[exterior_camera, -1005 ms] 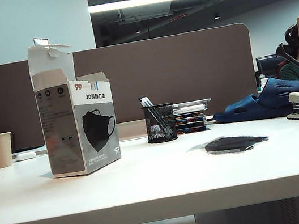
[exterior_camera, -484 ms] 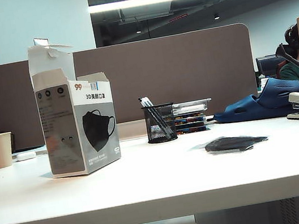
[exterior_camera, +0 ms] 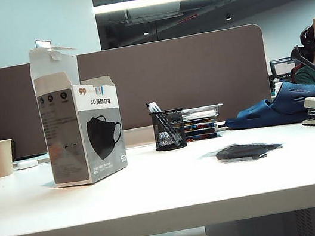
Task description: Put the mask into the mask box.
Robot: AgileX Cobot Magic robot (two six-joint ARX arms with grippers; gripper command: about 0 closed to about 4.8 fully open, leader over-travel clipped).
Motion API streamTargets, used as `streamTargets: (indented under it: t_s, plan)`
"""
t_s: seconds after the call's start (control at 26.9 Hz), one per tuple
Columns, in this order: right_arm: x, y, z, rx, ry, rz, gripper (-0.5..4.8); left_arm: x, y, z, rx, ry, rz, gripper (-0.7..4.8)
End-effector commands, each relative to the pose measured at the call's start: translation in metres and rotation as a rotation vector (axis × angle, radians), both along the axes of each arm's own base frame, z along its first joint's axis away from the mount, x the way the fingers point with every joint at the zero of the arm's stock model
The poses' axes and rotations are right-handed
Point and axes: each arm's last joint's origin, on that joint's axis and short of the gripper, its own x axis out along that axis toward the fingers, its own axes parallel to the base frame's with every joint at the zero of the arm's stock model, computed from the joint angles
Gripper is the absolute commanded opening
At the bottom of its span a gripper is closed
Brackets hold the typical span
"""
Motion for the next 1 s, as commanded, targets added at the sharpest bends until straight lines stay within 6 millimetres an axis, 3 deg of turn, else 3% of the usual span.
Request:
streamTargets:
  t_s: [0.04, 0.63, 1.0]
  plan:
    - [-0.006, 0.001, 0.013, 0.021, 0.007, 0.012, -0.02, -0.005, -0.002, 0.014, 0.013, -0.057, -0.073, -0.05]
    - [-0.050, 0.004, 0.093, 0.099, 0.037, 0.119, -0.03, -0.027, -0.006, 0.056, -0.042, -0.026, -0.273, -0.05]
    - [-0.024, 0.008, 0.137, 0.182, 0.322, 0.233, -0.03, -0.030, -0.006, 0.060, -0.047, 0.042, -0.279, -0.05]
